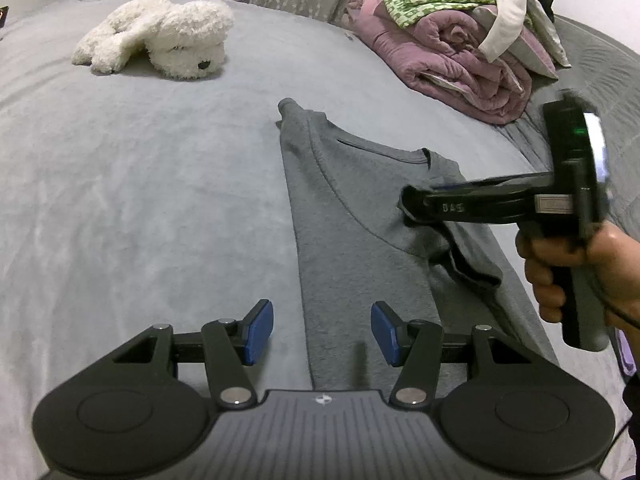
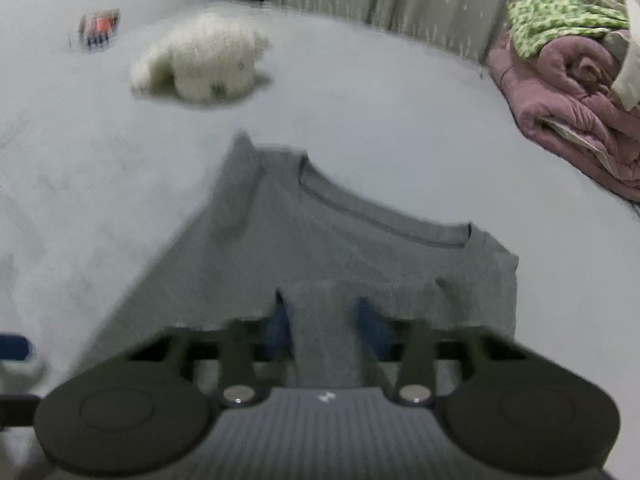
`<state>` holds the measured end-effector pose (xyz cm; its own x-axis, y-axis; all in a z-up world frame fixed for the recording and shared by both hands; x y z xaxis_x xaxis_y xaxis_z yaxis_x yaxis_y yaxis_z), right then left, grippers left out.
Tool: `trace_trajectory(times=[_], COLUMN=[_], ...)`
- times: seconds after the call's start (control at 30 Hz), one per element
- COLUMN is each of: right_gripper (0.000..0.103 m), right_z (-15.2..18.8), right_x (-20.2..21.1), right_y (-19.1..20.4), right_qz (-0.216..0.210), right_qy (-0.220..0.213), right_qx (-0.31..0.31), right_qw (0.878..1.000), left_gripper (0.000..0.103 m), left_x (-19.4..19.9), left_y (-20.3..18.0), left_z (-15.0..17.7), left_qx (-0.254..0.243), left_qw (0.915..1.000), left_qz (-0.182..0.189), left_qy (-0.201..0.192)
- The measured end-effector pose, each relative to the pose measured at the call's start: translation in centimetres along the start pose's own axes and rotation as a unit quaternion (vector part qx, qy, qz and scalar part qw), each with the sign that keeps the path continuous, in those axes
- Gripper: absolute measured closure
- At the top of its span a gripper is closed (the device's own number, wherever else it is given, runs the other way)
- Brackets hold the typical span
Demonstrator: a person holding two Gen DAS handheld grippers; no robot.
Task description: Fold clothes
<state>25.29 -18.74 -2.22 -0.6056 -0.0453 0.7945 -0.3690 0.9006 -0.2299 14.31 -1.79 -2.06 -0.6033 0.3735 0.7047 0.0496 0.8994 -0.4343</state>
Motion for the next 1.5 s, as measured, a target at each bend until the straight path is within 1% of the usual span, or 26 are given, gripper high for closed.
trace_trajectory(times=[0.03,0.1,0.17,0.2,0.23,0.3,0.43,0.5,0.57,0.7,0.73,0.77,0.8,0.83,0.87,0.93,0.97,1.03,1.1,1.17,1.27,1.3,1.37,1.43,1.47,1.5], right_gripper=[0.097,0.097,0.097,0.097,0.097,0.097,0.097,0.097,0.097,0.096,0.095,0.089,0.065,0.051,0.044,0.044,0.044,0.046,0.046,0.046,0.046,0.046,0.046,0.046,0.046,0.046], right_z=[0.1,-0.2,-0.7,-1.0,-1.4,-2.4,-3.8,-3.6,-3.2,-2.6,-2.6,-2.6,-2.5,-2.3,-2.1,-1.1,-0.5,1.9,5.2,9.4,15.0,17.0,20.5,23.6,24.7,25.4], right_x=[-0.4,0.2,1.6,2.0,2.4,2.0,-1.4,-3.2,-4.7,-4.9,-4.6,-4.4,-3.7,-2.5,-1.3,2.2,3.9,7.9,11.8,15.6,20.0,21.5,23.8,26.1,26.9,27.4], right_y=[-0.3,-1.7,-3.8,-4.7,-5.5,-6.3,-6.3,-6.0,-5.7,-5.9,-6.0,-6.2,-6.4,-6.4,-6.4,-5.9,-5.7,-4.6,-3.2,-1.7,0.8,1.6,2.4,2.7,2.9,3.2], right_qz=[0.008,0.009,-0.011,-0.021,-0.03,-0.039,-0.053,-0.041,-0.023,-0.023,-0.02,-0.018,-0.015,-0.021,-0.027,-0.055,-0.07,-0.113,-0.151,-0.18,-0.183,-0.195,-0.228,-0.251,-0.248,-0.227], right_qy=[0.01,-0.011,-0.041,-0.05,-0.058,-0.06,-0.025,-0.006,0.004,-0.013,-0.015,-0.017,-0.016,-0.023,-0.031,-0.044,-0.051,-0.053,-0.047,-0.038,-0.026,-0.022,-0.008,0.0,0.002,-0.002], right_qx=[-0.009,-0.056,-0.139,-0.17,-0.2,-0.231,-0.257,-0.261,-0.251,-0.259,-0.259,-0.259,-0.257,-0.252,-0.247,-0.237,-0.233,-0.234,-0.234,-0.238,-0.219,-0.226,-0.266,-0.307,-0.317,-0.304], right_qw=[1.0,0.998,0.989,0.984,0.978,0.97,0.965,0.964,0.968,0.965,0.966,0.966,0.966,0.967,0.968,0.969,0.969,0.964,0.959,0.954,0.958,0.954,0.937,0.918,0.915,0.925], left_gripper=[0.05,0.05,0.05,0.05,0.05,0.05,0.05,0.05,0.05,0.05,0.05,0.05,0.05,0.05,0.05,0.05,0.05,0.05,0.05,0.05,0.05,0.05,0.05,0.05,0.05,0.05], left_x=[0.0,0.1,0.1,0.1,0.0,-0.1,-0.1,-0.2,-0.3,-0.3,-0.3,-0.3,-0.3,-0.3,-0.3,-0.3,-0.3,-0.2,0.0,0.2,0.6,0.7,0.9,0.9,0.9,0.8], left_y=[0.0,0.0,-0.1,-0.1,-0.1,0.0,0.2,0.4,0.5,0.2,0.2,0.1,0.1,0.1,0.1,0.1,0.0,-0.3,-0.7,-1.2,-2.2,-2.4,-2.7,-3.0,-3.1,-3.2], left_z=[0.0,-0.1,-0.1,-0.1,0.0,0.0,-0.1,-0.1,-0.1,0.0,0.0,0.0,0.0,0.0,0.0,0.0,0.1,0.2,0.4,0.6,1.0,1.1,1.3,1.5,1.6,1.8], left_qx=[0.001,0.001,0.002,0.002,0.002,0.002,0.004,0.006,0.007,0.004,0.002,0.001,0.001,0.001,0.002,0.004,0.004,0.001,-0.004,-0.01,-0.022,-0.026,-0.031,-0.032,-0.032,-0.032], left_qw=[1.0,1.0,1.0,1.0,1.0,1.0,1.0,1.0,1.0,1.0,1.0,1.0,1.0,1.0,1.0,1.0,1.0,1.0,0.9999,0.9999,0.9995,0.9994,0.9992,0.9991,0.9991,0.999], left_qz=[0.0,0.002,0.003,0.002,0.001,-0.001,-0.002,-0.002,-0.003,-0.002,-0.001,-0.001,-0.001,0.0,-0.001,0.001,0.002,0.004,0.007,0.012,0.02,0.022,0.024,0.027,0.029,0.031], left_qy=[0.0,0.0,-0.001,0.0,0.001,0.002,0.002,0.002,0.004,0.006,0.006,0.006,0.006,0.006,0.006,0.007,0.007,0.006,0.005,0.005,0.003,0.002,0.001,0.003,0.004,0.006])
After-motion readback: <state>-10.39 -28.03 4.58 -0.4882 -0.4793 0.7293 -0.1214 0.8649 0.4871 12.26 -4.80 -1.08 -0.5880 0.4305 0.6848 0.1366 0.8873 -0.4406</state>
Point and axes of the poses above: each gripper's, at about its wrist camera, not at the fingertips, and x roughly against the way its jaws point, y to its left, z to its underside, the point moved 5 cm from there along -x, roughly the way its jaws point, and after that the axes turned 6 degrees about x, right-handed, at the moved point
